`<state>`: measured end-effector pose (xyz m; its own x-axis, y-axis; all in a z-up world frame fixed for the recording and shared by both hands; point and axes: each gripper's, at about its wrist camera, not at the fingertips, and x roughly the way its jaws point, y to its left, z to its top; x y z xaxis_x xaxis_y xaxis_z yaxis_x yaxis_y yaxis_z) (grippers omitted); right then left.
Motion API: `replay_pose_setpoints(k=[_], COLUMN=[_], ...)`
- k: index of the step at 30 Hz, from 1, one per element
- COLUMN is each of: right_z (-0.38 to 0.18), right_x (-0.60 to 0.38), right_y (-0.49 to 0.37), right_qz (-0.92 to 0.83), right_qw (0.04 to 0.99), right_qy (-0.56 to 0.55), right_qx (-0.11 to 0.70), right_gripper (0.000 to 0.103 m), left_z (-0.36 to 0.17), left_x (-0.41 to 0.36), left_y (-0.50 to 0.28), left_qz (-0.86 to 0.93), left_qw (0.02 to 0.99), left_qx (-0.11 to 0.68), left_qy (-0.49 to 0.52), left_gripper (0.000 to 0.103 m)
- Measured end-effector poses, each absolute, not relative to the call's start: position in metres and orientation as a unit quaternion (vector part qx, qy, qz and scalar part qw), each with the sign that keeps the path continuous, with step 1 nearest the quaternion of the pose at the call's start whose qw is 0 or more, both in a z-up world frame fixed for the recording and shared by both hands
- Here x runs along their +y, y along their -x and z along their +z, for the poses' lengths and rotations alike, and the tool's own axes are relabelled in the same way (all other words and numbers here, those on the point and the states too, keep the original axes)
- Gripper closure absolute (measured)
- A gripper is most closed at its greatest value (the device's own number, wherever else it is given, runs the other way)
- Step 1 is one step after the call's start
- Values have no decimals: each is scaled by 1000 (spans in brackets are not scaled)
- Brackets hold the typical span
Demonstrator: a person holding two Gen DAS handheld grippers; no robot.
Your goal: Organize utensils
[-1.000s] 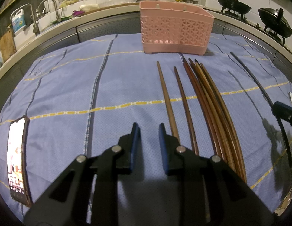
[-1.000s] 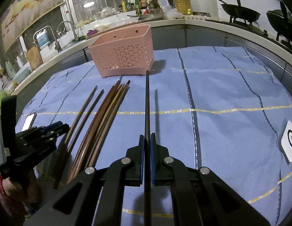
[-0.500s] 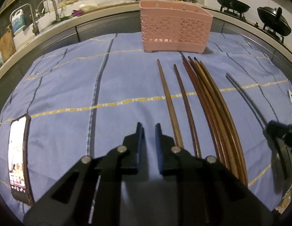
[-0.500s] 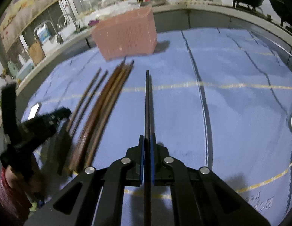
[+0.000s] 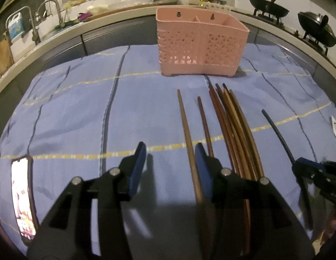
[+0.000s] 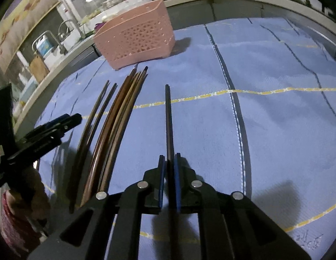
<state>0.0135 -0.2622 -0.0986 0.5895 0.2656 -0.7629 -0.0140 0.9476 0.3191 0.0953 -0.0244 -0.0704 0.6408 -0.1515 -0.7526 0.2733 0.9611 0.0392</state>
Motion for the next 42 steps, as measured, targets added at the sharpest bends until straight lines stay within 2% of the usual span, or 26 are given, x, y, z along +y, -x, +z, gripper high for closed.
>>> replay_pose_setpoints(k=[7, 37, 42], right_z=[-95, -96, -95], right_x=[-260, -255, -252], right_y=[-18, -22, -24], right_qz=[73, 72, 76], right_qw=[887, 891, 892], right_qy=[-121, -94, -85], right_qx=[440, 437, 437], right_gripper=[78, 72, 65], left_z=[-83, -88, -88], left_x=[-29, -22, -22], left_y=[-104, -101, -101], left_qz=[-111, -109, -109], left_qw=[898, 905, 905], left_qx=[417, 407, 407], left_qy=[-81, -63, -63], left_gripper=[57, 57, 57])
